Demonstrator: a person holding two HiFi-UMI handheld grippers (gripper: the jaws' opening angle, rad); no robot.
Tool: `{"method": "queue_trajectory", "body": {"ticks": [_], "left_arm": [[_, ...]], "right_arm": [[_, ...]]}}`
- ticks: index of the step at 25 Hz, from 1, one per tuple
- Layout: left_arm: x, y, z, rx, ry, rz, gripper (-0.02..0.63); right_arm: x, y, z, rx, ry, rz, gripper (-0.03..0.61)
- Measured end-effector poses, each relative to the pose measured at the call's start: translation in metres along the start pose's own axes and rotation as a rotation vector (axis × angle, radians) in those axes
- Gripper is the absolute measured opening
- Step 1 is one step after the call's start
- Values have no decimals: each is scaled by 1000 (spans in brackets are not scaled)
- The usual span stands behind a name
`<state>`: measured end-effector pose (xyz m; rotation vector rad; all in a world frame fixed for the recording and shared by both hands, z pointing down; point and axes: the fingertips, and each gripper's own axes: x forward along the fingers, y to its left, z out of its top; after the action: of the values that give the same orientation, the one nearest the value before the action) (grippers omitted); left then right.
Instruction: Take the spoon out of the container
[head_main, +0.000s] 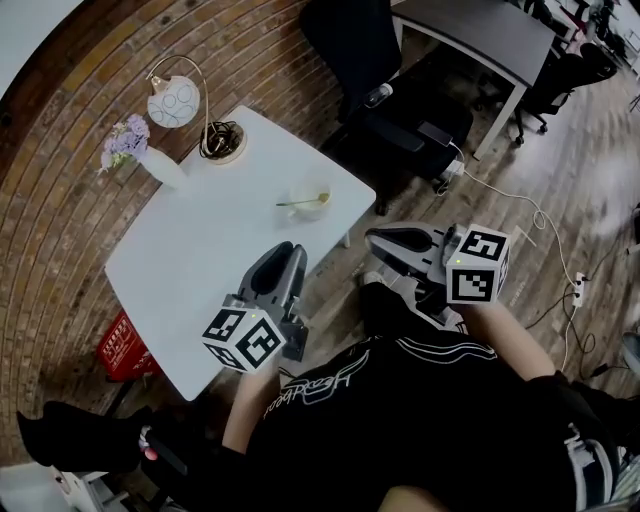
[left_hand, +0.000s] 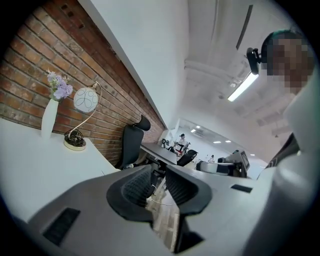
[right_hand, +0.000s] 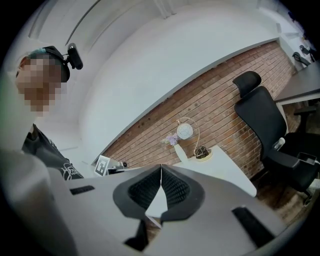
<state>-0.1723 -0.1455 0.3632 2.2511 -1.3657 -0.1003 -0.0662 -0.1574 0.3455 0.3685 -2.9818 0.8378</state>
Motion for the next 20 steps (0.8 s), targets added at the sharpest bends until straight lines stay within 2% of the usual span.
{"method": "queue_trajectory", "body": {"ticks": [9,14,20], "left_arm": [[38,70,-1,-70,31,132,151],[65,109,-10,-90,88,192,189],[92,144,-29,-116,158,267,204]], "right_arm": [[43,-57,12,48,47,42,-3],[63,-92,23,72,69,56,-3],[77,-126,35,103,70,61,-3]]}}
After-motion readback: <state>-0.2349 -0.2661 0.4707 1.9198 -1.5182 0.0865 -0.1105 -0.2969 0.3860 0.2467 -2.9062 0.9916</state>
